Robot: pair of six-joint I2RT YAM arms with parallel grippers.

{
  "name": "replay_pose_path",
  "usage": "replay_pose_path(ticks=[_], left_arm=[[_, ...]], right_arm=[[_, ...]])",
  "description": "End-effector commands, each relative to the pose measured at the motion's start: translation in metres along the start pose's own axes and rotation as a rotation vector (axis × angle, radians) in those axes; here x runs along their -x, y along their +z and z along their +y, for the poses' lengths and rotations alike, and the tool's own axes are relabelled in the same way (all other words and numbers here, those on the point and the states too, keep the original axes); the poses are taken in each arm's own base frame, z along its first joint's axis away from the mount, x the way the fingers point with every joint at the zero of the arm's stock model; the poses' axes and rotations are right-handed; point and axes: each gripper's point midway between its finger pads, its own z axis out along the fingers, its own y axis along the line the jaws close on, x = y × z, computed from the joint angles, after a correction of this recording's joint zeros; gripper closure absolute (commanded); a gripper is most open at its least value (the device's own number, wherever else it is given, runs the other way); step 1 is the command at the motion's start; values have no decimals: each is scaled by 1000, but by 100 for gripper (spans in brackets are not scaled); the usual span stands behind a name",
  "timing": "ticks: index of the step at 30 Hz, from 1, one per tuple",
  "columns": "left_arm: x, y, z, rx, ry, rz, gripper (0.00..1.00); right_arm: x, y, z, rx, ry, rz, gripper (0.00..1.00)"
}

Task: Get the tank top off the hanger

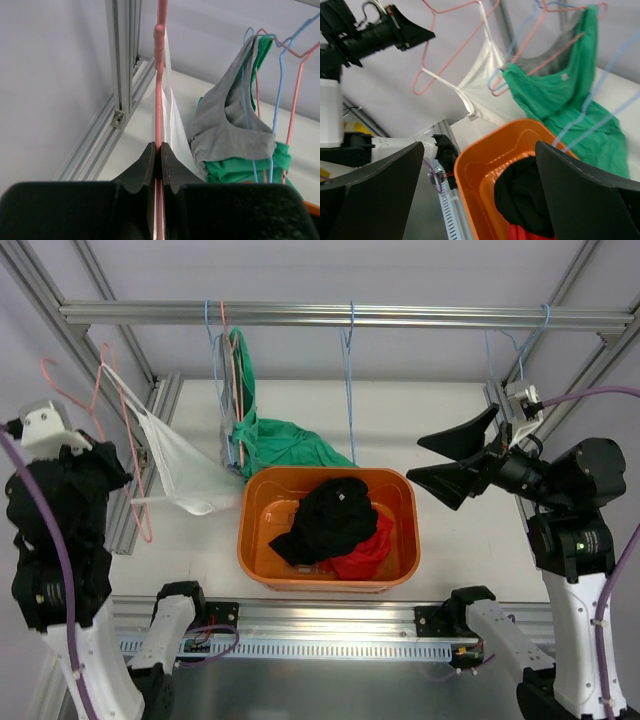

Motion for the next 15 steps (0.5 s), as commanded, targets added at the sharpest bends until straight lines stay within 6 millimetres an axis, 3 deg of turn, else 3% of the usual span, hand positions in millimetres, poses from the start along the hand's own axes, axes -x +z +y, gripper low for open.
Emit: replay_pose_path(ticks=[1,2,3,4,5,7,8,10,11,13,14,15], left_arm=[[-10,-13,2,-13,-13,-28,100],[-10,-26,1,-36,-31,-50,100],[-17,-34,-10,-100,-37,-28,100],[-21,-40,-16,-144,-44,-19,100],[-23,-53,-21,-184,-56,-27,100],[-38,-67,-30,-252,-61,15,100],[-45,-76,-28,-256,-73,14,100],[-65,-83,-25,-251,-82,68,100],[-71,-92,-25,-261,-99,66,100],[-84,-99,-28,-289,-106,102,100],[-92,-106,-29,-302,-128,118,100],[-98,-107,-31,-327,-136,135,100]], right_arm=[[37,14,32,124,-71,-50,0],[35,21,41,174,-56,-30,0],[33,37,31,174,-43,-7,0],[40,43,39,196,-69,-11,1],[26,52,54,253,-51,46,1],[14,86,43,228,-85,89,2],[8,95,63,291,-92,111,2],[-10,132,59,287,-114,157,2],[-13,142,82,354,-134,160,3],[-24,168,93,387,-153,175,4],[-48,195,100,424,-147,220,6],[-45,208,107,437,-159,205,7]])
